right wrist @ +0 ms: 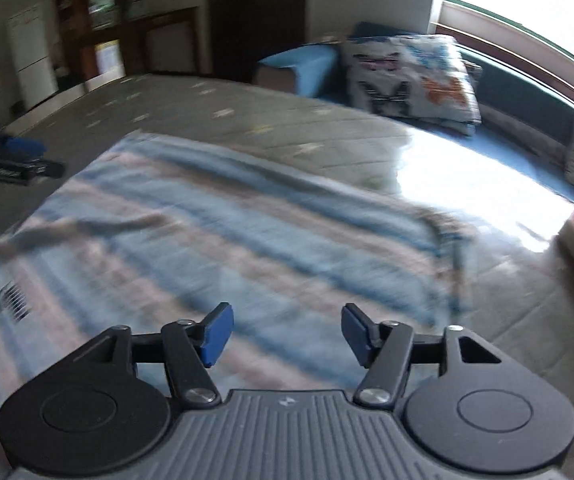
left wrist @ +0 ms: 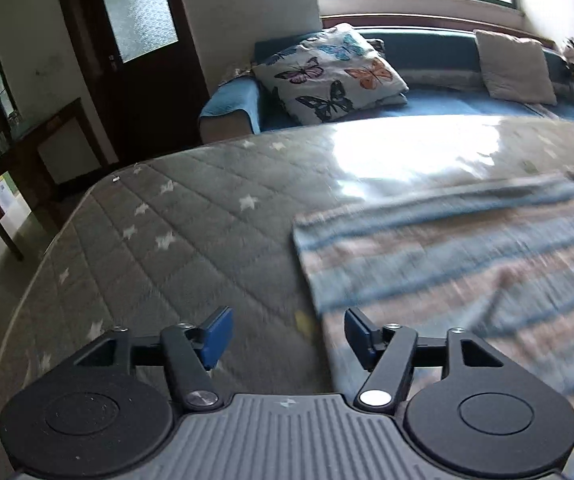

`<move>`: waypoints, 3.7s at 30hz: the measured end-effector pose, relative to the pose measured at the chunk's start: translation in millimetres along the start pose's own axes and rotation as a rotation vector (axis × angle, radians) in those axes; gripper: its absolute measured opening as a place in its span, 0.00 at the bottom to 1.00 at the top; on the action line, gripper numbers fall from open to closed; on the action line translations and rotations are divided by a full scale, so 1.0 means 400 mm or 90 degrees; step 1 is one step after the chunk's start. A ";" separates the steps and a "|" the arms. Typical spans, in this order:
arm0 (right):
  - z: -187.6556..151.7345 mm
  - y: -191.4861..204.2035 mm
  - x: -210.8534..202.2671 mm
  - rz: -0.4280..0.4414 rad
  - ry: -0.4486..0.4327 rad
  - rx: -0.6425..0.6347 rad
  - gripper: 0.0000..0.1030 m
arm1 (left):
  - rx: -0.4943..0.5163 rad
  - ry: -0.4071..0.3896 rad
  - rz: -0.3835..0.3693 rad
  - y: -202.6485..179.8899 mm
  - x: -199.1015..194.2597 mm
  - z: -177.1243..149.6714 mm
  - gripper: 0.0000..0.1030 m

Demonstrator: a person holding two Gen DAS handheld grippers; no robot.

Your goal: Fold clothes

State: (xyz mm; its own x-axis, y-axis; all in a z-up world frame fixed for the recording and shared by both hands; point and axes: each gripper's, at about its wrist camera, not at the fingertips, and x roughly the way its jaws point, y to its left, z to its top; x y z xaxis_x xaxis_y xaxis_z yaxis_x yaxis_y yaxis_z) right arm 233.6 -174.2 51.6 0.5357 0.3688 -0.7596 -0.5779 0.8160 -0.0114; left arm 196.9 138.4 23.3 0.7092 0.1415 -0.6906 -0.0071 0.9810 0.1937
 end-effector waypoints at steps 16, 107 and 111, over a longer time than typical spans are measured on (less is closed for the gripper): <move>-0.165 0.289 -0.094 0.071 -0.009 -0.124 0.79 | 0.010 -0.016 0.050 -0.018 -0.128 -0.194 0.85; -0.137 0.456 -0.141 0.063 -0.070 -0.133 0.85 | -0.062 -0.210 -0.243 -0.086 -0.479 -0.339 0.05; -0.161 0.385 -0.167 0.036 -0.064 -0.086 0.85 | 0.009 -0.174 -0.298 -0.155 -0.449 -0.349 0.05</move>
State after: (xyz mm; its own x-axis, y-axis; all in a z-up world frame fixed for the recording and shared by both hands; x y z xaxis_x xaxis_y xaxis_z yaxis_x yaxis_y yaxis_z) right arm 69.1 -101.9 58.6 0.5549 0.4609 -0.6925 -0.6829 0.7278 -0.0628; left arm -28.6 70.5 38.0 0.7921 -0.3519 -0.4988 0.3620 0.9287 -0.0803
